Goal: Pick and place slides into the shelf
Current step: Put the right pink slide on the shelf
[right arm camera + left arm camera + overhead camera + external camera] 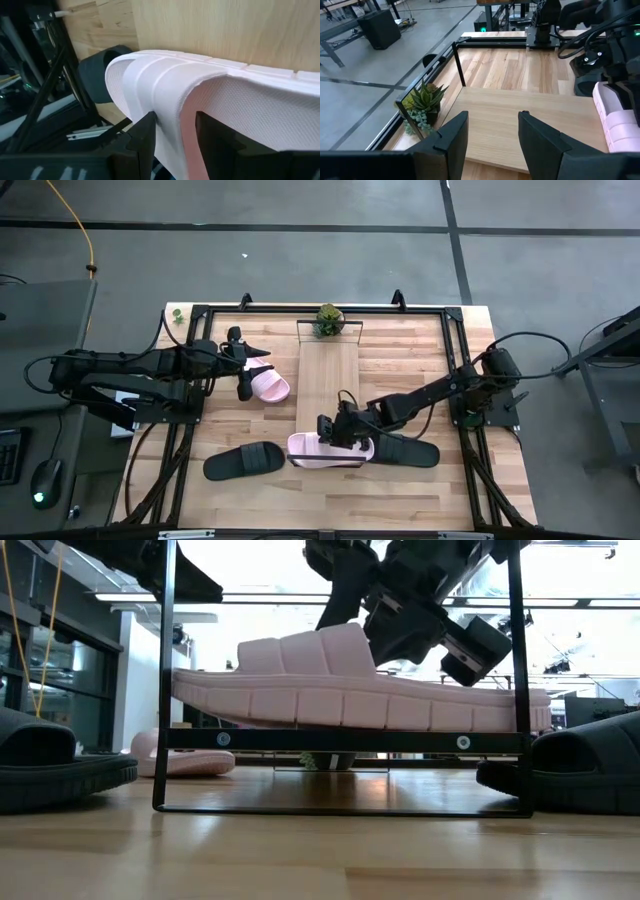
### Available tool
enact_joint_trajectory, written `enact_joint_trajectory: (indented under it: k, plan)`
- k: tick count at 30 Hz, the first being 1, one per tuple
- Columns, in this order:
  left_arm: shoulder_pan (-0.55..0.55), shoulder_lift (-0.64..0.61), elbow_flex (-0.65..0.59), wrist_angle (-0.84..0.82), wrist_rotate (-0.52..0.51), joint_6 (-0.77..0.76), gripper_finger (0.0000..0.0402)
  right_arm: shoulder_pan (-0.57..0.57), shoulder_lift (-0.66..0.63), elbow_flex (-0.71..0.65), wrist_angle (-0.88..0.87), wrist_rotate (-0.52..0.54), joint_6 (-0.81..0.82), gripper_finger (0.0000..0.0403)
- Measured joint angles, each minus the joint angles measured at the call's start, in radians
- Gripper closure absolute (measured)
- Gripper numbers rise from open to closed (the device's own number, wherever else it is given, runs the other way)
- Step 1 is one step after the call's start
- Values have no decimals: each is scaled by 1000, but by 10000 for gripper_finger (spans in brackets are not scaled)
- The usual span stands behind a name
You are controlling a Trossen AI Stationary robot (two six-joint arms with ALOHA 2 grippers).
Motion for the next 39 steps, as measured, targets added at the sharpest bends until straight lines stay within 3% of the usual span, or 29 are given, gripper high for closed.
enact_joint_trajectory:
  k: [19,33,39]
  plan:
    - [0,0,0,-22,0,-9,245,-41,-22,-3,-25,-63,-79,279]
    - [0,-5,0,-30,0,-8,245,-46,-133,-4,-266,3,-137,279]
    - [0,-32,0,-53,-1,-7,245,-103,-149,-4,-289,132,-361,279]
